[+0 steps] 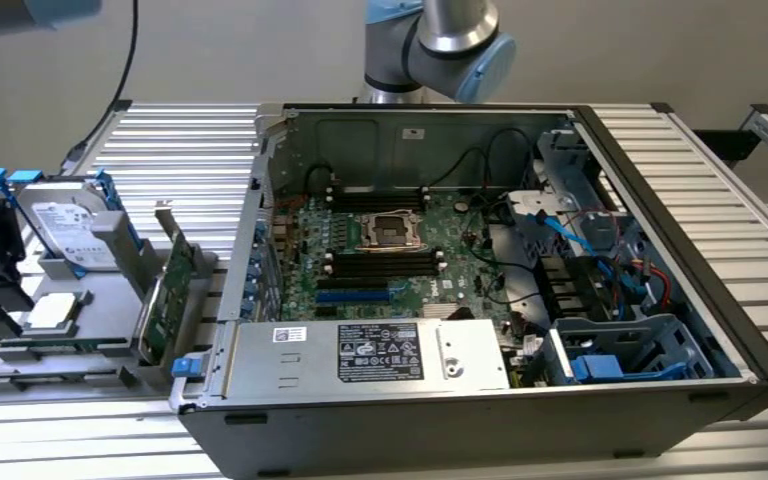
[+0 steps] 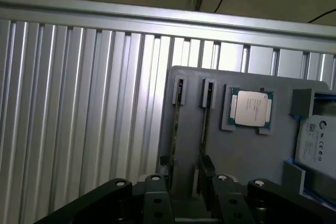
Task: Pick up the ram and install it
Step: 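Pick up the ram and move it above insertion slot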
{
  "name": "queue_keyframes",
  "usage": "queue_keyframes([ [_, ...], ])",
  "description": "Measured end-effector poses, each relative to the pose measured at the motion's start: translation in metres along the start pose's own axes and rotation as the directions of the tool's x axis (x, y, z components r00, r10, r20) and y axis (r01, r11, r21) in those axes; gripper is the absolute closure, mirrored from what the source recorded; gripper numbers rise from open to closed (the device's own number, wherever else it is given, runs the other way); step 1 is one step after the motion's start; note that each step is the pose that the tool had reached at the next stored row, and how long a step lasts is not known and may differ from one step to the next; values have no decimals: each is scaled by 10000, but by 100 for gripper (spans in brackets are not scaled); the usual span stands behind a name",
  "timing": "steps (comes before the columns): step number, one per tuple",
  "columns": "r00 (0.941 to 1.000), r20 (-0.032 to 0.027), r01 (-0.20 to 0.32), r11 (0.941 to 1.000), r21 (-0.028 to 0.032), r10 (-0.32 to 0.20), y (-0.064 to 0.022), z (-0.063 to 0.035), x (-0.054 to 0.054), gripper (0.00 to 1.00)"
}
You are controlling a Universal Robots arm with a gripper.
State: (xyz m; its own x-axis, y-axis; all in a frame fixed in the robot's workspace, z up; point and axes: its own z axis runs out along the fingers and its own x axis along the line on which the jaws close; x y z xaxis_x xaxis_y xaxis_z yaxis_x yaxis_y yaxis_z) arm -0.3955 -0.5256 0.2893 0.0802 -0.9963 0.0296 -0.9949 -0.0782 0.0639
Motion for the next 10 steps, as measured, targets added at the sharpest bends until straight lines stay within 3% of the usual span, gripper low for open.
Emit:
queue_keyframes([
  [10, 9994, -2, -347, 9994, -11, 347, -11, 146, -3, 64],
])
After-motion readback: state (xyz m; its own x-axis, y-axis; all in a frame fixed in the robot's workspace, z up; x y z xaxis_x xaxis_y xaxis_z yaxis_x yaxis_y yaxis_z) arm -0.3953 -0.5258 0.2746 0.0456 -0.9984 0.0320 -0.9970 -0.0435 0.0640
